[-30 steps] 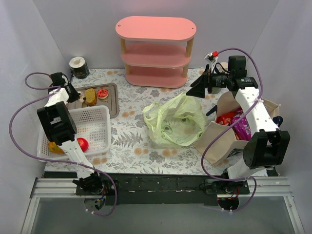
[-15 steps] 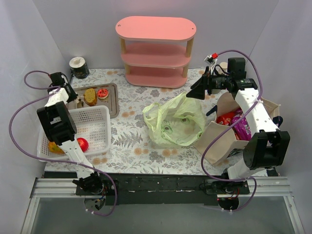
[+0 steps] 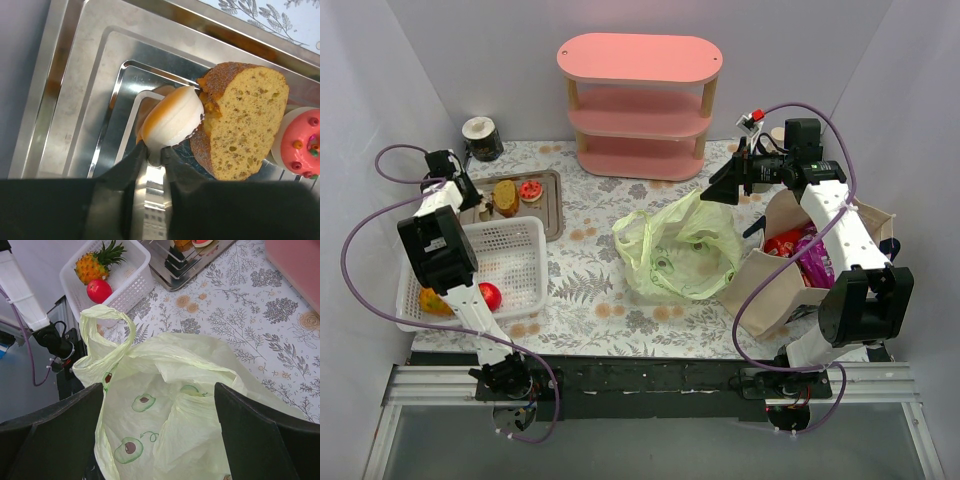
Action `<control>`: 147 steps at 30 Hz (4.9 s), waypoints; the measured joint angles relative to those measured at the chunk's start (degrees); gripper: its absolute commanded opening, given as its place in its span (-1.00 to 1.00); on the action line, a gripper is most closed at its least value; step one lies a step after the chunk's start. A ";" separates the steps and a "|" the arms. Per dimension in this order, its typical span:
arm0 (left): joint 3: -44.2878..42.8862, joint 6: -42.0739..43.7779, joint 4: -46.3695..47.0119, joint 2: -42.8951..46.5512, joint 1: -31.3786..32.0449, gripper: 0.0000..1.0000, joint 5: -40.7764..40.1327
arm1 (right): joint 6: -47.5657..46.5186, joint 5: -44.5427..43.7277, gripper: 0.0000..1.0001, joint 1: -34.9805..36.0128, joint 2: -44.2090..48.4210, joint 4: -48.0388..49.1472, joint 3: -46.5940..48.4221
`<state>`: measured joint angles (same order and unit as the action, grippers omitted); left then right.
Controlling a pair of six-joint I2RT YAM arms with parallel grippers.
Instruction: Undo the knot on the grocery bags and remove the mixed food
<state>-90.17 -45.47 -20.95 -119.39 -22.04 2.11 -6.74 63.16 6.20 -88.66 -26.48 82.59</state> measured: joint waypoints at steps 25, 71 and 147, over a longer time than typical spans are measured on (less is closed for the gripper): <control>-0.81 6.97 -3.61 1.22 0.24 0.50 -5.51 | -2.95 -1.77 0.96 0.33 0.02 -0.22 -0.94; 5.29 18.97 3.10 8.15 46.75 0.33 54.16 | -41.53 -36.87 0.64 -3.89 28.02 -48.37 -7.61; 20.39 15.37 2.97 54.31 28.89 0.96 31.63 | -14.82 -47.47 0.55 15.65 20.50 -17.55 -25.77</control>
<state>-69.78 -30.11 -17.98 -65.08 6.85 33.74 -21.56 15.68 21.85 -68.16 -44.03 56.82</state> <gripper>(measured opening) 0.982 0.785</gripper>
